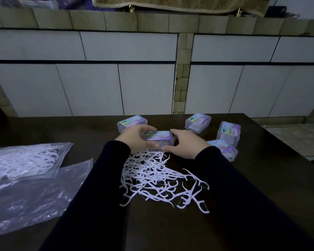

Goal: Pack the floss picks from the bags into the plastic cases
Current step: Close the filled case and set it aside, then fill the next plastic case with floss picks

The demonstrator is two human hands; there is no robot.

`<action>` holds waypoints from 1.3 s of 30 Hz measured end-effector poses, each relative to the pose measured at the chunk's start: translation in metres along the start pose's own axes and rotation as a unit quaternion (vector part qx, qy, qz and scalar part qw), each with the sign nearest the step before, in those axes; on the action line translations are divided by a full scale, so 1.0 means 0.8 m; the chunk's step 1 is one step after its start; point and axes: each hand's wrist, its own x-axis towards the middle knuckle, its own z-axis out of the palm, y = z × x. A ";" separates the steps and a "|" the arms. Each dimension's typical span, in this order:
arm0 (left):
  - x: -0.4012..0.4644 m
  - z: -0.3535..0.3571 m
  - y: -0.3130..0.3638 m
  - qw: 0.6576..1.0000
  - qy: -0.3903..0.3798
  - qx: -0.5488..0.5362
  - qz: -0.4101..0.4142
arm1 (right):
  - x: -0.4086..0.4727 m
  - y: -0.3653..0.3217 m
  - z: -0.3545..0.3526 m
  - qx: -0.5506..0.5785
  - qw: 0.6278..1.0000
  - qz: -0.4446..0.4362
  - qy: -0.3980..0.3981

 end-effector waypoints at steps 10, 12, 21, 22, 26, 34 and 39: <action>-0.001 0.000 0.006 0.999 -0.029 0.028 -0.003 | 0.008 0.005 0.020 0.025 1.000 0.001 0.018; -0.002 0.004 0.007 0.999 -0.020 0.030 -0.006 | 0.006 0.011 0.017 0.061 0.998 -0.011 0.020; 0.005 0.023 0.027 0.963 0.005 0.264 0.048 | 0.001 0.040 -0.001 0.126 0.991 -0.044 -0.031; 0.006 0.022 0.028 0.955 0.004 0.290 0.055 | 0.001 0.041 -0.001 0.131 0.990 -0.047 -0.031; 0.013 0.023 0.032 0.930 -0.004 0.362 0.067 | -0.001 0.041 -0.001 0.131 0.989 -0.064 -0.028; 0.013 0.019 0.036 0.954 0.045 0.290 0.059 | -0.005 0.043 0.002 0.113 0.992 -0.061 -0.019; 0.017 0.015 0.024 0.994 0.092 0.065 0.003 | -0.011 0.048 0.008 0.135 0.990 -0.036 -0.007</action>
